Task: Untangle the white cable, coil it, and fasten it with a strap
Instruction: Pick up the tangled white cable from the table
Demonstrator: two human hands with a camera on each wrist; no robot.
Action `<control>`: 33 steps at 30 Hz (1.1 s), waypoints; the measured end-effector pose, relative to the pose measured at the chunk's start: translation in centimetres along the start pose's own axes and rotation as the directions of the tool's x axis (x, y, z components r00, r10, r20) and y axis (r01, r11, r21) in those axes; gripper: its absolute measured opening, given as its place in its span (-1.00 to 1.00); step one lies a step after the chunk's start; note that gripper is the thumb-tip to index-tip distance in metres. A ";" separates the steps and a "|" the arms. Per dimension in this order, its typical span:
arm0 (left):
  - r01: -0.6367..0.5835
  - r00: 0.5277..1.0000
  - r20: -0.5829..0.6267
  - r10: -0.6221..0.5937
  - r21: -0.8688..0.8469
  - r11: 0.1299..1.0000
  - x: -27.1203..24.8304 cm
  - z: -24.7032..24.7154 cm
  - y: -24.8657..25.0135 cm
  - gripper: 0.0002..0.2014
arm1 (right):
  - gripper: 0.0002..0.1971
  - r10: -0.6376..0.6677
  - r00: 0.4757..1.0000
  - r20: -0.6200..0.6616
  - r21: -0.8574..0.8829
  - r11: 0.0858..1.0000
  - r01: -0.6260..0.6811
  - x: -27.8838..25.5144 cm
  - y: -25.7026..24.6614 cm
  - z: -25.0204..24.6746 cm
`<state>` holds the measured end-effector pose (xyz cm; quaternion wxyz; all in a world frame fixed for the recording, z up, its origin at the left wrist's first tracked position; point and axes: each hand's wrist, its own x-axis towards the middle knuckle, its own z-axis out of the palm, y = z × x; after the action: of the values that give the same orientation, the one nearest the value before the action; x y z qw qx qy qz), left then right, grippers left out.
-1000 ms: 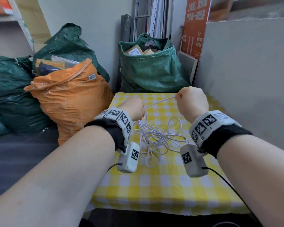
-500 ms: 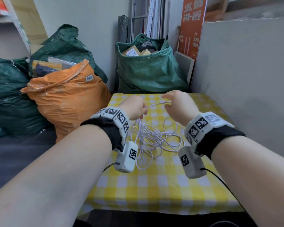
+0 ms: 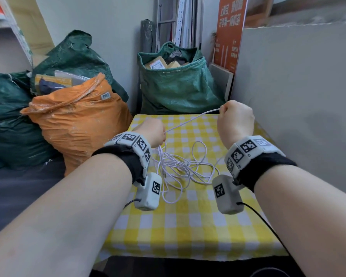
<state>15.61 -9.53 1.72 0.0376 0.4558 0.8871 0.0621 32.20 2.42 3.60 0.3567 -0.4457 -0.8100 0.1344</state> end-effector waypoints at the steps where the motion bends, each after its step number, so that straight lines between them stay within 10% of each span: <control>1: 0.009 1.000 0.016 -0.010 0.030 1.000 -0.1 0.0 -0.2 -0.68 | -0.72 0.052 0.999 -0.003 -0.005 0.999 -0.052 0.2 0.3 -0.2; 5: 0.009 0.997 0.075 -0.013 0.046 0.999 -0.5 0.0 -1.1 -0.71 | -0.74 0.160 0.978 0.134 -0.117 0.983 -0.144 0.3 1.1 -0.9; 12: -0.164 0.986 -0.026 0.162 -0.189 0.968 -0.7 -0.4 0.7 -0.69 | -0.54 -0.258 0.877 0.406 0.074 0.966 0.250 -2.1 -1.3 1.9; 18: -0.240 0.970 -0.091 0.227 -0.177 0.955 -1.1 -0.7 1.5 -0.72 | -0.78 -0.306 0.873 0.380 0.189 0.950 0.250 -2.1 -1.6 2.6; 26: -0.069 0.964 0.266 0.015 0.192 0.979 -1.1 0.6 -0.9 -0.77 | -0.69 0.011 0.994 0.111 0.131 0.991 -0.026 0.1 1.6 1.4; 33: -0.075 0.970 0.238 0.044 0.123 0.990 -1.9 0.8 -0.5 -0.74 | -0.66 0.367 0.927 0.081 0.041 0.928 -0.371 1.4 4.1 0.0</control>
<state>16.43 -11.25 0.84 0.1104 0.4878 0.8646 -0.0492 34.34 5.86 2.04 0.3078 -0.5749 -0.7200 0.2374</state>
